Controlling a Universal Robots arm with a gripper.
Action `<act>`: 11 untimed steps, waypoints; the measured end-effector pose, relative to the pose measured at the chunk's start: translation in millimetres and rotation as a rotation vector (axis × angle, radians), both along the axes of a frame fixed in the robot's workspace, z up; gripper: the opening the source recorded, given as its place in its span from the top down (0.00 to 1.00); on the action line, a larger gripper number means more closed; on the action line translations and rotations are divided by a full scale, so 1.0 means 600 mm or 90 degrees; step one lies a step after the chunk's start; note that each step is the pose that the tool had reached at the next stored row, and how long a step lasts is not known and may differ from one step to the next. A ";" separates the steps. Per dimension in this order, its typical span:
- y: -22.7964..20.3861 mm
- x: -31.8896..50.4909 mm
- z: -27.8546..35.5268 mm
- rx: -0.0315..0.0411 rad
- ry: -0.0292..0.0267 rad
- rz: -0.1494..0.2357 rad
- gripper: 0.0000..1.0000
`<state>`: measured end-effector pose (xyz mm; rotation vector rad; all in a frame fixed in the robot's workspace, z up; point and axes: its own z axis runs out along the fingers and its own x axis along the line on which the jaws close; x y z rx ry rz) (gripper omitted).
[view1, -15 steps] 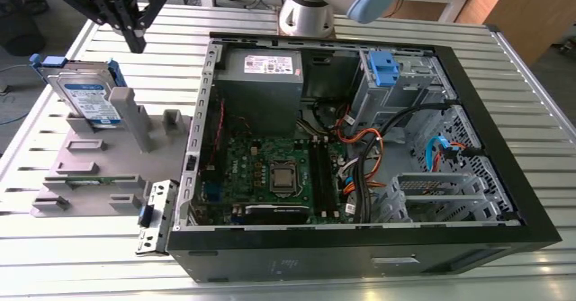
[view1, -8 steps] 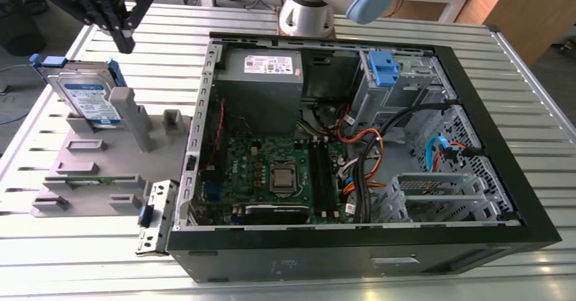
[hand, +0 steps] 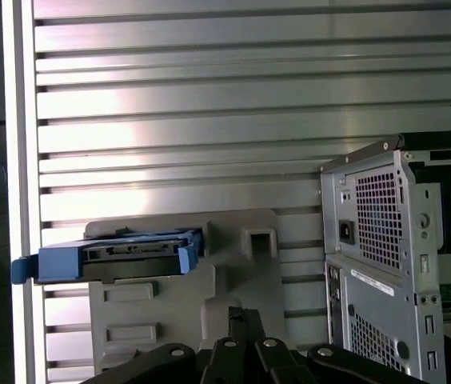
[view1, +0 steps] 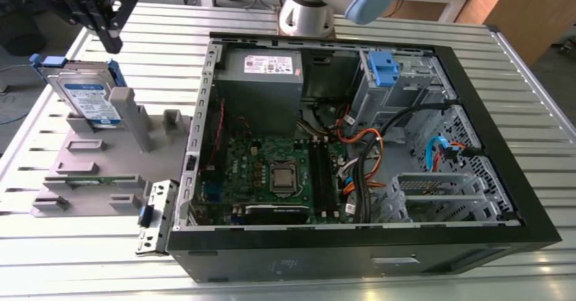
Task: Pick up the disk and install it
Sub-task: 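Reach for the disk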
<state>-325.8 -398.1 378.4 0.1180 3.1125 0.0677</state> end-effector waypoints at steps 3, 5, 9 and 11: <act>0.0003 -0.010 -0.001 0.0000 0.0000 0.000 0.89; 0.0005 -0.017 -0.001 0.0000 0.0000 0.000 0.89; 0.0008 -0.030 -0.002 0.0000 0.0000 0.000 0.89; 0.0010 -0.037 -0.003 0.0000 0.0000 0.000 0.89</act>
